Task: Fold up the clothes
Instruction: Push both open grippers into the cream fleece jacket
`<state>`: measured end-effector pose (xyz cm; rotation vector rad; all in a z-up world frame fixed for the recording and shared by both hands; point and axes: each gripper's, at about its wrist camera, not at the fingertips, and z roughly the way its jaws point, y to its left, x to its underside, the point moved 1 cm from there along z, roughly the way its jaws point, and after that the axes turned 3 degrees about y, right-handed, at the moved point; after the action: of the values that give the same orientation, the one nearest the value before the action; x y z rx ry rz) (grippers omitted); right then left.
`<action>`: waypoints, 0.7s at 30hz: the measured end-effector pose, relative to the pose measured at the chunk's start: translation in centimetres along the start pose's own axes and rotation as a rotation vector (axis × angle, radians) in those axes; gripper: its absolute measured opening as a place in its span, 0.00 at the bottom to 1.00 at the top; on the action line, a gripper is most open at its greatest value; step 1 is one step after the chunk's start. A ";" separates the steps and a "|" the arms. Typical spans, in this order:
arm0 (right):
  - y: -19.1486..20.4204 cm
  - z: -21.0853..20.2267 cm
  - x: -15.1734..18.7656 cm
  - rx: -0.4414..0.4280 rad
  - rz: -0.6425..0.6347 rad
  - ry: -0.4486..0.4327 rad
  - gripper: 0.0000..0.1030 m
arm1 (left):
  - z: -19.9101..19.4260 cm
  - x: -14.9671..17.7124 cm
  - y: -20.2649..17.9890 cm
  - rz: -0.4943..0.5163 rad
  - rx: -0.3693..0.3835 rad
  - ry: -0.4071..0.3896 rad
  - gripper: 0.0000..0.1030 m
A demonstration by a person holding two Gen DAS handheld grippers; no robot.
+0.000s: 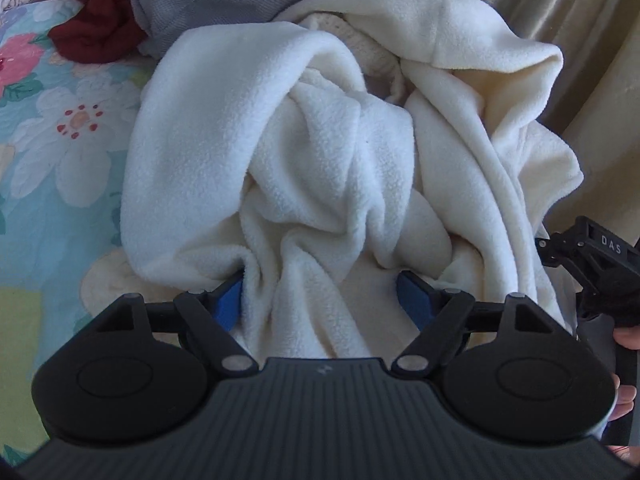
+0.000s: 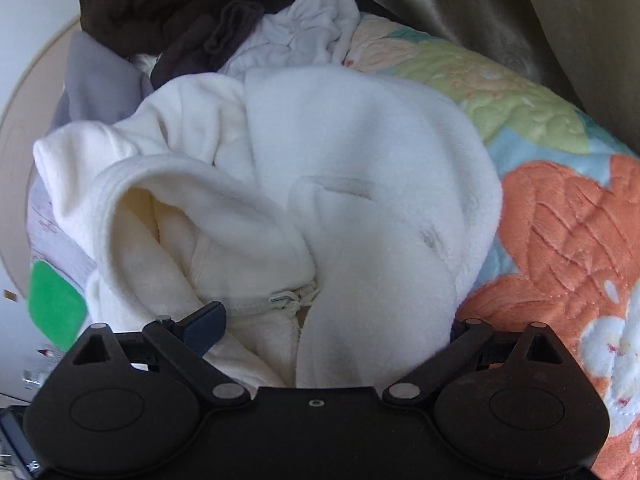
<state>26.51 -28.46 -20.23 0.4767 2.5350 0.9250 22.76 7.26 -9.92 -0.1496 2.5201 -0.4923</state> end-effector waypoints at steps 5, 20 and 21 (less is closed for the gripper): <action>2.1 -0.6 0.9 -0.048 -0.010 0.009 0.98 | -0.1 -0.3 0.7 -0.092 0.069 0.017 0.76; 5.3 0.8 4.0 -0.102 0.012 0.070 1.00 | 0.4 0.2 0.4 -0.098 0.126 0.082 0.65; 5.1 0.8 3.9 -0.121 0.029 0.072 1.00 | 0.3 0.0 0.2 -0.094 0.131 0.086 0.65</action>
<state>24.38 -22.60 -18.30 0.4521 2.5231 1.1185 22.92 7.37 -10.23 -0.2022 2.5630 -0.7138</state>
